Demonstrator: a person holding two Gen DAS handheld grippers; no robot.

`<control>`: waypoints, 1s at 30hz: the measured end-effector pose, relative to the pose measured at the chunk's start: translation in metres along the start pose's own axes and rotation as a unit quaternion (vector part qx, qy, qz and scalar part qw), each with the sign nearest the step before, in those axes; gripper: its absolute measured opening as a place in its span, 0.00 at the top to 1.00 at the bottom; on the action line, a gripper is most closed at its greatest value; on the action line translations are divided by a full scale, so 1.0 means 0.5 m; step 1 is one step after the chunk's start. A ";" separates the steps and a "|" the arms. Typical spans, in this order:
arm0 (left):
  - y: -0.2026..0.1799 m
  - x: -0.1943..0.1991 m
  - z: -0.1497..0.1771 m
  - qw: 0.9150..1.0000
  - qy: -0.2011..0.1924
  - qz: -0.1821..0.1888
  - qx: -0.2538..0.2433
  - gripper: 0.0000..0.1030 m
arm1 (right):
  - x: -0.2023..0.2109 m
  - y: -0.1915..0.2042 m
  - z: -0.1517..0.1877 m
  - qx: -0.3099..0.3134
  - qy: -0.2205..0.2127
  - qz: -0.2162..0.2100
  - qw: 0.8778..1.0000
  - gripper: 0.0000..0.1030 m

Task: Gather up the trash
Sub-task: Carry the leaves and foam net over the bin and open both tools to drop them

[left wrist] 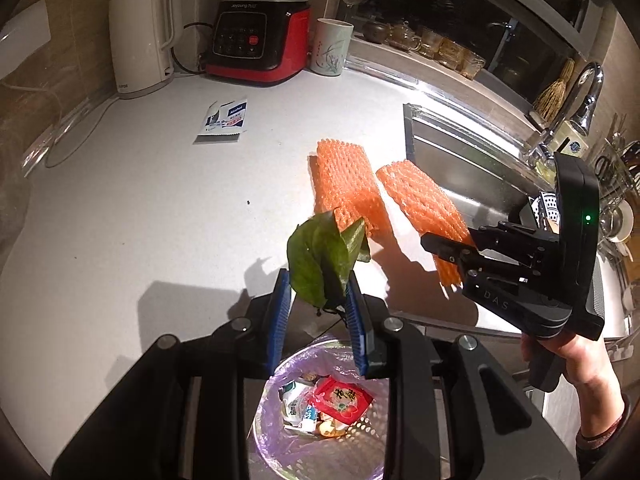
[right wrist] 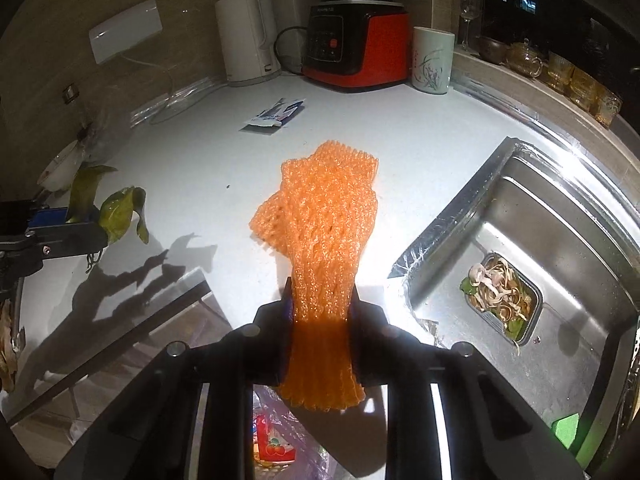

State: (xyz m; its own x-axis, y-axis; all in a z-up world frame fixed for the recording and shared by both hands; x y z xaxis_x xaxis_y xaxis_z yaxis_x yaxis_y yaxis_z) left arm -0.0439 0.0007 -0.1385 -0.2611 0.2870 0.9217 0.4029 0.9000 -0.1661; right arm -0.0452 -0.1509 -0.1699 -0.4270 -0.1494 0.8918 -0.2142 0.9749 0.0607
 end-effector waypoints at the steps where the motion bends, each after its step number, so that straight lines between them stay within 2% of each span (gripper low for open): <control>1: -0.004 0.005 0.005 1.000 -0.001 0.003 -0.004 0.74 | 0.009 0.006 0.007 0.003 -0.001 0.003 1.000 0.78; 7: -0.037 0.033 0.059 0.999 -0.005 0.013 -0.034 0.74 | 0.061 0.067 0.078 0.019 -0.006 0.000 1.000 0.78; 13: -0.075 0.019 0.165 0.997 0.025 0.025 -0.073 0.74 | 0.076 0.127 0.188 0.019 0.017 -0.006 1.000 0.78; 16: -0.091 -0.013 0.228 0.994 0.053 0.030 -0.089 0.74 | 0.068 0.143 0.241 0.011 0.036 -0.009 0.999 0.78; 23: -0.102 -0.130 0.341 0.986 0.115 0.015 -0.116 0.74 | 0.039 0.166 0.331 -0.001 0.077 -0.006 0.997 0.78; 30: -0.100 -0.193 0.373 0.984 0.133 0.012 -0.119 0.72 | 0.034 0.181 0.369 -0.003 0.095 -0.005 0.995 0.78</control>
State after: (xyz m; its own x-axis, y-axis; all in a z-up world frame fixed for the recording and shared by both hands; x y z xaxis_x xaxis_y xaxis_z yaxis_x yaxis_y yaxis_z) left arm -0.2025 -0.0107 -0.2848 -0.0225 0.1818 0.9831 0.6078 0.7833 -0.1309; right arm -0.2339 -0.0957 -0.2320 -0.2515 -0.1267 0.9595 -0.2123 0.9745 0.0730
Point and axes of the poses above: each gripper's, at about its wrist camera, not at the fingertips, and x roughly against the way its jaws point, y to its left, z to its underside, the point moved 5 cm from there along -x, roughly the way its jaws point, and after that the axes turned 15 degrees about y, right-handed, at the moved point
